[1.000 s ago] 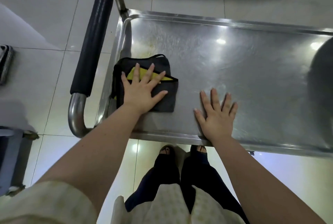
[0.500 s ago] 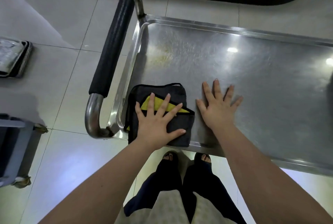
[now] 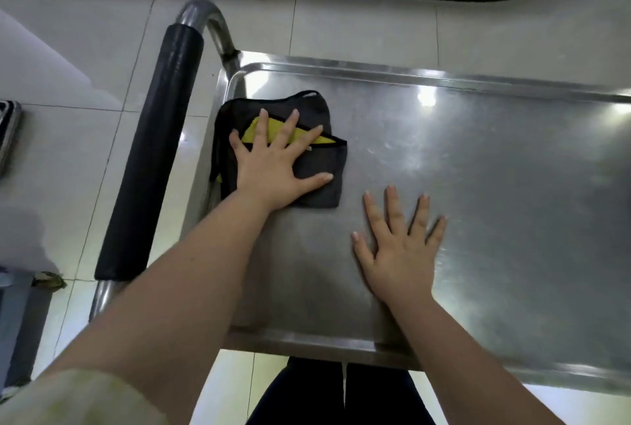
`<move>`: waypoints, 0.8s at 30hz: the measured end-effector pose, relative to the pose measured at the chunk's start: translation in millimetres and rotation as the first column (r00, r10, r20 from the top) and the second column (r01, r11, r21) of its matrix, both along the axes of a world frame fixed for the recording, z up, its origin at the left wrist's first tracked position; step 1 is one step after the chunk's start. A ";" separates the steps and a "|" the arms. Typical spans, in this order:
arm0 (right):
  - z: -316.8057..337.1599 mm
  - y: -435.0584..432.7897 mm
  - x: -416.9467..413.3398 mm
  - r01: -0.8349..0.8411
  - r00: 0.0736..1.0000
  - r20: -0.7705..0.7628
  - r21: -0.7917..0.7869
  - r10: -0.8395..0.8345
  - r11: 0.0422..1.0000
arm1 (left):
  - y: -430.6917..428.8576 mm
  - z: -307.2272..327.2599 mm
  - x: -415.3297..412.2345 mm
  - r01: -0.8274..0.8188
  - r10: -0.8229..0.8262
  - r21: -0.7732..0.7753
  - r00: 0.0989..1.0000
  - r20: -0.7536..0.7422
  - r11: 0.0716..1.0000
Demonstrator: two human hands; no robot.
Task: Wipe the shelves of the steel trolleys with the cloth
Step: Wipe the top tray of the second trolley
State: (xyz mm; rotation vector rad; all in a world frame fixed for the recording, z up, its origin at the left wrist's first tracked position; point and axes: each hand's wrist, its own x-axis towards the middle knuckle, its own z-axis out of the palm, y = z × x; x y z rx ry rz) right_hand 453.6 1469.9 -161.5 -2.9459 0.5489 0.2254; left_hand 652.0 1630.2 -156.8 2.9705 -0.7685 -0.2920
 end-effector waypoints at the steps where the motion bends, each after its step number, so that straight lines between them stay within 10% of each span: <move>1: 0.4 -1.0 1.4 -0.001 1.000 0.002 0.002 0.001 1.000 | -7.6 0.3 15.2 0.009 -0.008 0.002 1.000 -0.010 1.000; 24: 8.1 -62.5 38.1 0.055 0.984 -0.172 0.009 -0.053 0.998 | 50.9 13.4 -140.3 0.035 -0.035 0.042 0.999 -0.001 0.999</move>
